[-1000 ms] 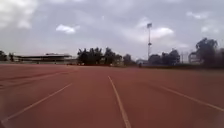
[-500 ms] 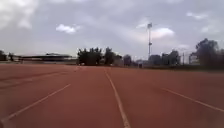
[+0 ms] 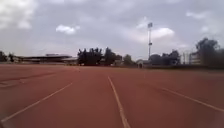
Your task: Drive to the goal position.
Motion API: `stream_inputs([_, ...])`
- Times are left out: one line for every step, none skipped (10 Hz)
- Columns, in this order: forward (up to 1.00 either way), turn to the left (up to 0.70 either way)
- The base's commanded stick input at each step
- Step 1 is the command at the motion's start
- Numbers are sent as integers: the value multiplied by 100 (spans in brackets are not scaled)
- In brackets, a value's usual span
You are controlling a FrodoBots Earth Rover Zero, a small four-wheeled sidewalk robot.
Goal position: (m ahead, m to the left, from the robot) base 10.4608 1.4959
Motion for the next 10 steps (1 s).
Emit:
stream_inputs([45,0])
stream_inputs([45,0])
stream_inputs([45,0])
stream_inputs([45,0])
stream_inputs([45,0])
stream_inputs([45,0])
stream_inputs([45,0])
stream_inputs([45,0])
stream_inputs([45,0])
stream_inputs([45,0])
